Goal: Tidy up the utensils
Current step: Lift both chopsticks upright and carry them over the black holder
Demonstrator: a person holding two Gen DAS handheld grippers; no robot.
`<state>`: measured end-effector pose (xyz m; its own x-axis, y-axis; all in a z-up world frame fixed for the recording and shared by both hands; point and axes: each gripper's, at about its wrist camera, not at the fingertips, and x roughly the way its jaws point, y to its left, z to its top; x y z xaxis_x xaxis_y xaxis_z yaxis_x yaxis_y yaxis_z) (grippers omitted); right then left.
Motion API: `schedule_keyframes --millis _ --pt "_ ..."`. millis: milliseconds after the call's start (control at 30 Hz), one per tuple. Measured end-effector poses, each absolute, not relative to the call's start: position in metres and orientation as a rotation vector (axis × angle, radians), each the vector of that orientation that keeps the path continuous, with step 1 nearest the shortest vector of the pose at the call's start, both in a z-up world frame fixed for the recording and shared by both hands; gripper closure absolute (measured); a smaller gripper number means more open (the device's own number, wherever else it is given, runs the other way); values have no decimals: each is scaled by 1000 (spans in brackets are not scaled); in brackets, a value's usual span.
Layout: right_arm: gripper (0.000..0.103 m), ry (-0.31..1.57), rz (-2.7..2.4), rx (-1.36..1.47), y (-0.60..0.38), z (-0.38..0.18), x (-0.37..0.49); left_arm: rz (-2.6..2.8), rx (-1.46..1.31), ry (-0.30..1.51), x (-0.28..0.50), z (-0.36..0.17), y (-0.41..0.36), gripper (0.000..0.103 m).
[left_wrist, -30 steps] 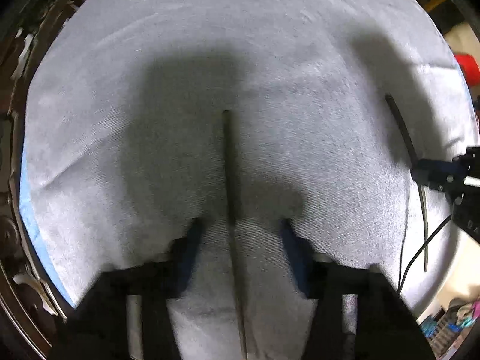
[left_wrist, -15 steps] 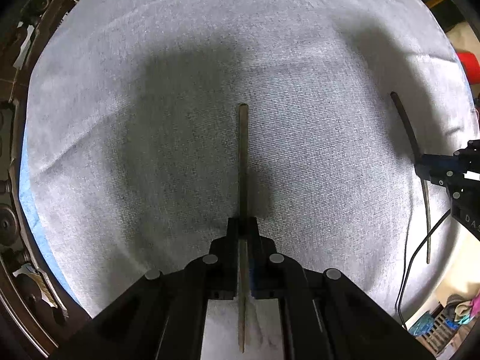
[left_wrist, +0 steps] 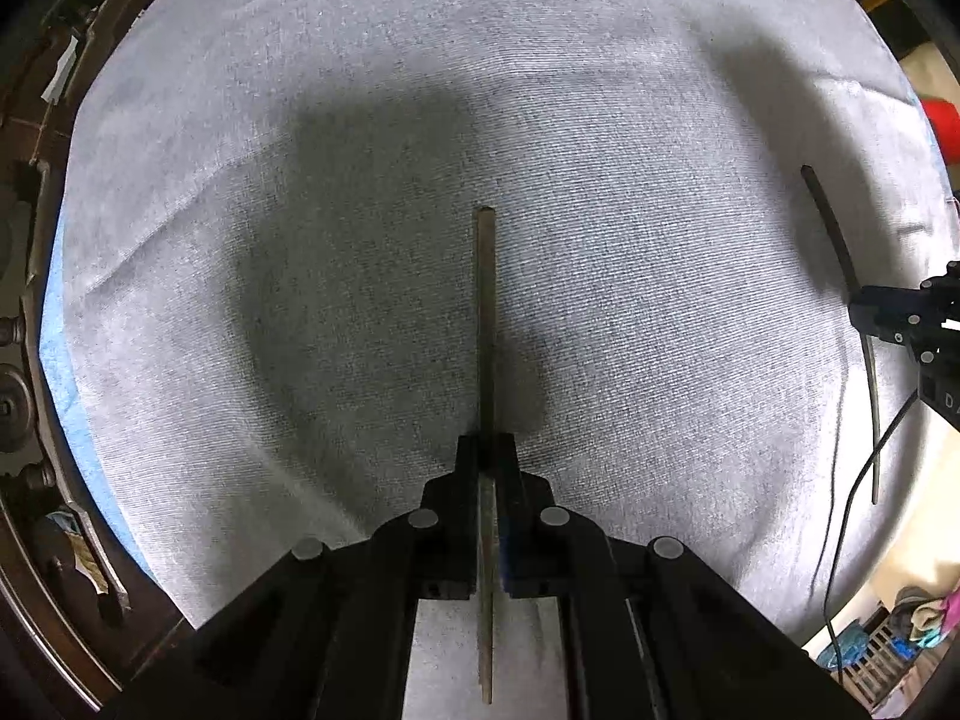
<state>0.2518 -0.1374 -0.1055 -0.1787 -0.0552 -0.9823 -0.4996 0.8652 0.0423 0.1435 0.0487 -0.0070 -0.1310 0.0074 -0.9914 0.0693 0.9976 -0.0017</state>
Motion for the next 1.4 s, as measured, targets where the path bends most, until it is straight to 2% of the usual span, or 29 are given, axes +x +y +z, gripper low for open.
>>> schedule_keyframes --millis 300,700,1400 --pt "96 1649 423 -256 -158 -107 232 -22 -132 1624 117 4 90 98" --pt "96 1371 469 71 -222 -32 196 30 -386 1308 40 69 147 98" --pt "96 1007 547 358 -293 74 127 139 -510 882 -53 171 152 98"
